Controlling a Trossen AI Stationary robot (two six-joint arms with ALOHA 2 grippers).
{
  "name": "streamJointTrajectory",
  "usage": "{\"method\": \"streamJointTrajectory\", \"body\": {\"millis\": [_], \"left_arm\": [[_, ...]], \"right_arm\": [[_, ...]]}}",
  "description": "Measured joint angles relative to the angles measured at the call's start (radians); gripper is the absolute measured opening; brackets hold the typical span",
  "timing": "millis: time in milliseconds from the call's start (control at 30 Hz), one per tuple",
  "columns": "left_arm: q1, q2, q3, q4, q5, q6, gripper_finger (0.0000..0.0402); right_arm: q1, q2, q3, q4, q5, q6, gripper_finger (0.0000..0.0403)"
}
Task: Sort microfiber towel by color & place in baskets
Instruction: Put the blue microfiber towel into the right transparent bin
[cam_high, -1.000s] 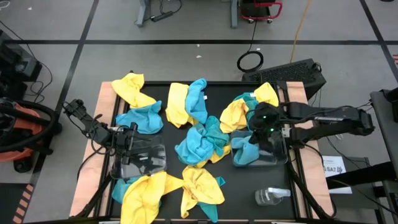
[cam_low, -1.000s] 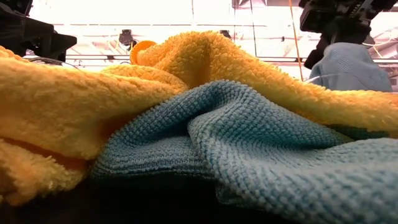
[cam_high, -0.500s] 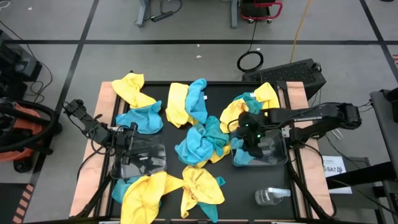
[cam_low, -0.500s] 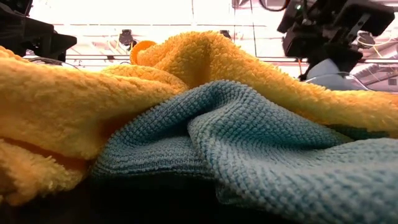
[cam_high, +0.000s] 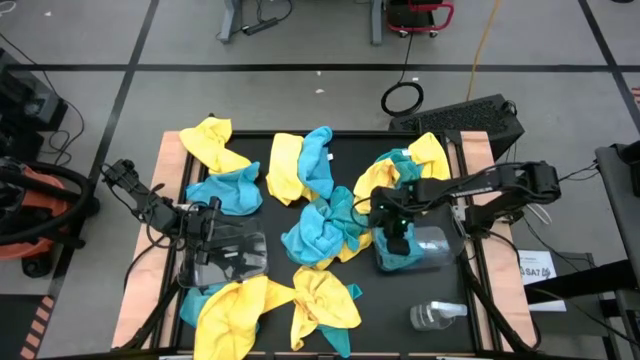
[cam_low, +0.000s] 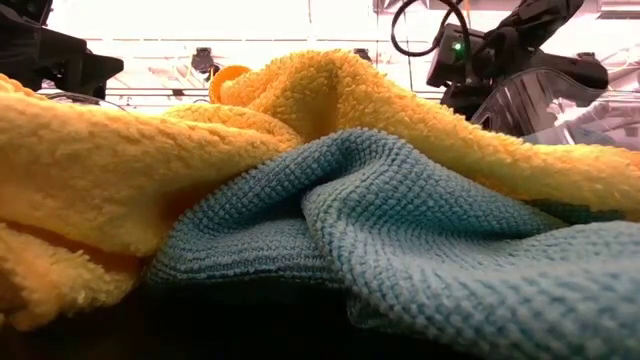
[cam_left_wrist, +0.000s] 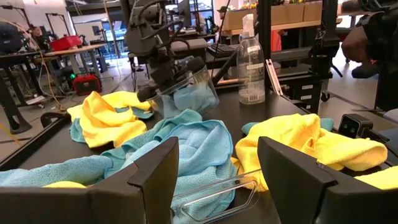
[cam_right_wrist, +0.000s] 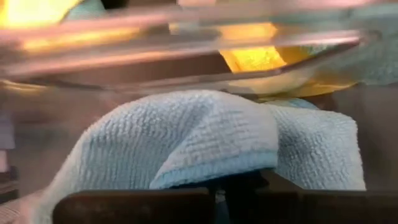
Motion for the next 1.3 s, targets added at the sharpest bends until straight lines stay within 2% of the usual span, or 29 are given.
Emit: {"method": "streamJointTrajectory", "body": {"millis": [167,500,633,800,967,1133,1300], "left_arm": [[0.0,0.0,0.0,0.001,0.0,0.0,0.0225],[0.0,0.0,0.0,0.0,0.0,0.0,0.0225],[0.0,0.0,0.0,0.0,0.0,0.0,0.0225],[0.0,0.0,0.0,0.0,0.0,0.0,0.0225],[0.0,0.0,0.0,0.0,0.0,0.0,0.0225],[0.0,0.0,0.0,0.0,0.0,0.0,0.0225],[0.0,0.0,0.0,0.0,0.0,0.0,0.0225]], "right_arm": [[0.014,0.006,0.002,-0.001,0.003,0.0,0.0009],[0.071,-0.081,0.019,-0.016,0.011,0.03,0.0015],[0.094,-0.111,0.033,-0.021,0.05,0.05,0.0049],[0.117,-0.145,0.059,-0.059,0.061,0.053,0.0114],[0.127,-0.173,0.11,-0.169,0.074,0.052,0.0175],[0.126,-0.197,0.181,-0.337,0.273,0.051,0.0206],[0.125,-0.222,0.23,-0.361,0.515,0.048,0.0206]]}}
